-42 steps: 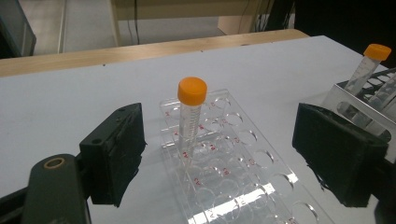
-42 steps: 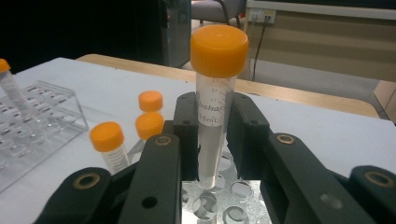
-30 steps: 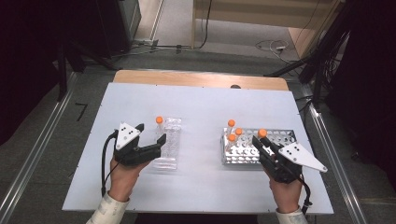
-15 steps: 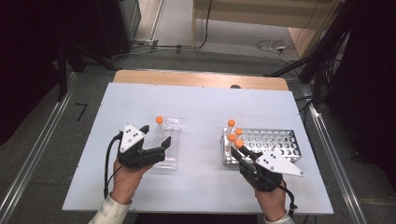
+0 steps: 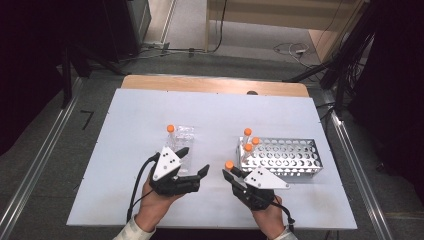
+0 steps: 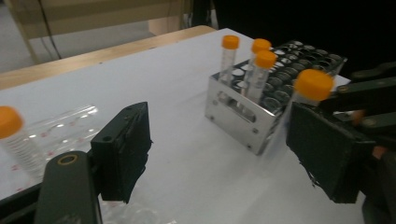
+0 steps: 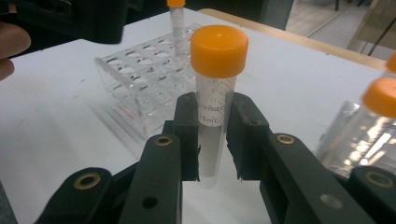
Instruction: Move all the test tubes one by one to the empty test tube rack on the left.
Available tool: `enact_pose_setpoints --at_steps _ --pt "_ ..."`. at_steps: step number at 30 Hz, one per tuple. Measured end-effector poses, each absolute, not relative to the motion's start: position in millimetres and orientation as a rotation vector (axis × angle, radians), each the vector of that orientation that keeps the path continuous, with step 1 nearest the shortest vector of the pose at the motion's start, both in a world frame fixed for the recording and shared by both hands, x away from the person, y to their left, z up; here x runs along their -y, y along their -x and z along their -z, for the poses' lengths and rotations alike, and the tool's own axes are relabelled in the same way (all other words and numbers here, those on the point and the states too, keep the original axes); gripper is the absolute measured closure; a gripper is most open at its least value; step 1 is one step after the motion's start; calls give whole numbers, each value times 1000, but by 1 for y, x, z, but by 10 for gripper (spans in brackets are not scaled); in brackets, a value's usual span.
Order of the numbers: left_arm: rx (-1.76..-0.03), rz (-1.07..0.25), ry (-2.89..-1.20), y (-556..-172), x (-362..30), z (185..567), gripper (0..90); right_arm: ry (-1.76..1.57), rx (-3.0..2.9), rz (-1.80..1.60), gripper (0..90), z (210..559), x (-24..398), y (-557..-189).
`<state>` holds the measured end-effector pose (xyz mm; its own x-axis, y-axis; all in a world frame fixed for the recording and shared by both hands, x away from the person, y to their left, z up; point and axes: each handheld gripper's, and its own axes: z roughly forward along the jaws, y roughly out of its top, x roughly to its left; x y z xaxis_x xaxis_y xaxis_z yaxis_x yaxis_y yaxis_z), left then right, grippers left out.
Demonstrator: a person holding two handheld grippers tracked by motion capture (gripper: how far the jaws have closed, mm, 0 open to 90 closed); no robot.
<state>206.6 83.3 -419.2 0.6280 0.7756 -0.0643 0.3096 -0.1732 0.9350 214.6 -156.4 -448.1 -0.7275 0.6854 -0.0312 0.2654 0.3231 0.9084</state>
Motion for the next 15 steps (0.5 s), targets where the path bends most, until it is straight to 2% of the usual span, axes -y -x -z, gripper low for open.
enact_pose_setpoints --at_steps 9,15 --pt "-786 -435 -1773 -201 -65 426 392 -808 -2229 -1380 722 454 142 -212" --pt "-764 -427 -1781 -201 -60 429 518 -792 -2248 -1381 722 456 136 -210"
